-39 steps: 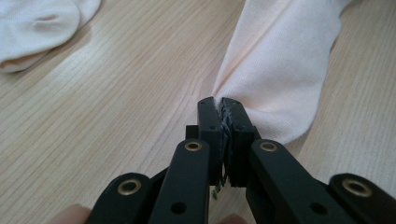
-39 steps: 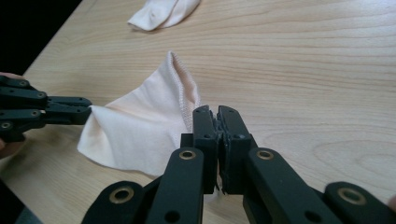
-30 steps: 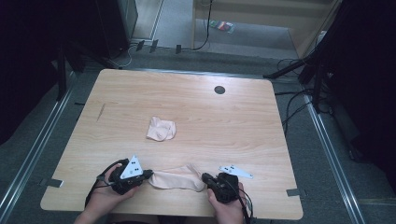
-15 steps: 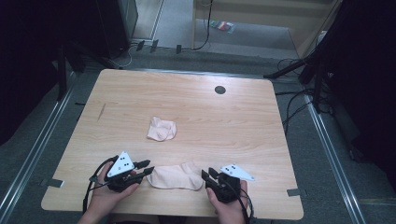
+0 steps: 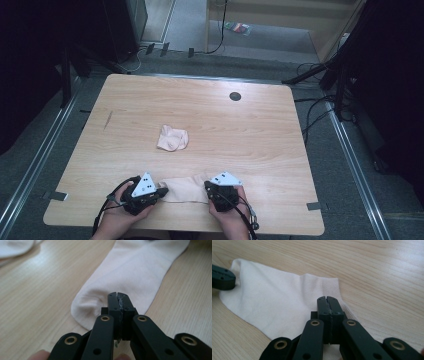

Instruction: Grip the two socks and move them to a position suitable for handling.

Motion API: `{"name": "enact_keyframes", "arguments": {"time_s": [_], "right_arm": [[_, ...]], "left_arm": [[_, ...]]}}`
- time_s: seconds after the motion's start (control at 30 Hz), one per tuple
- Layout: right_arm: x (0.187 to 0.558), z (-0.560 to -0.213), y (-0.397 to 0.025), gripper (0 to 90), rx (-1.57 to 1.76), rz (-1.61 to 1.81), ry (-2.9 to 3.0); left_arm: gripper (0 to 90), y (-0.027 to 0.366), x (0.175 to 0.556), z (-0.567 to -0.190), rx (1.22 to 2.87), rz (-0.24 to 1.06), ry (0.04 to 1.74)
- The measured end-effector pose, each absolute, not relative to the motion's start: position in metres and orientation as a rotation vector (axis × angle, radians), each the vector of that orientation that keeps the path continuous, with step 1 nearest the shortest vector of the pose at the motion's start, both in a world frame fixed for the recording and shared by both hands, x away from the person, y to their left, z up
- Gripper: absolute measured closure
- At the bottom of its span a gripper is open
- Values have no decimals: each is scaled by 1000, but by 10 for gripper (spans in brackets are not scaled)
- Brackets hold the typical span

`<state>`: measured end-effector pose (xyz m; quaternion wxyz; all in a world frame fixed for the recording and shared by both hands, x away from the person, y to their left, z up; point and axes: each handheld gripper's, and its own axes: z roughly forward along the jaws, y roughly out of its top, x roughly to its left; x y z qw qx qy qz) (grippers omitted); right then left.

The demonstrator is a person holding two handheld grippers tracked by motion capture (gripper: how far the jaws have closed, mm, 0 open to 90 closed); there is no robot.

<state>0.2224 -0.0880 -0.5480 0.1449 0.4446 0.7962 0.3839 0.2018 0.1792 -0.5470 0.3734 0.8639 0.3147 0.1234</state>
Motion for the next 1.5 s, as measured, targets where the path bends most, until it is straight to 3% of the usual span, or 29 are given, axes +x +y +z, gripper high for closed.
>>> {"name": "enact_keyframes", "arguments": {"time_s": [0.37, 0.43, 0.6, 0.63, 0.73, 0.83, 1.03, 1.5], "right_arm": [[224, -547, -95, 900, 1311, 1078, 2274], [222, -546, -96, 873, 1313, 1116, 2268], [216, -528, -98, 640, 1244, 1248, 2226], [217, -522, -96, 594, 1225, 1262, 2207], [221, -508, -92, 532, 1213, 1304, 2184], [231, -498, -84, 496, 1235, 1323, 2178], [267, -496, -52, 477, 1286, 1256, 2167], [351, -519, 17, 403, 1387, 1052, 2232]], "left_arm": [[884, 189, 202, -548, 2146, 188, 831], [824, 194, 203, -545, 2077, 195, 839], [677, 215, 208, -540, 1910, 325, 914], [600, 219, 209, -541, 1871, 336, 938], [458, 237, 217, -543, 1715, 363, 1034], [401, 248, 222, -546, 1684, 403, 1100], [389, 261, 224, -548, 1646, 491, 1195], [369, 260, 225, -551, 1616, 509, 1211]]}}
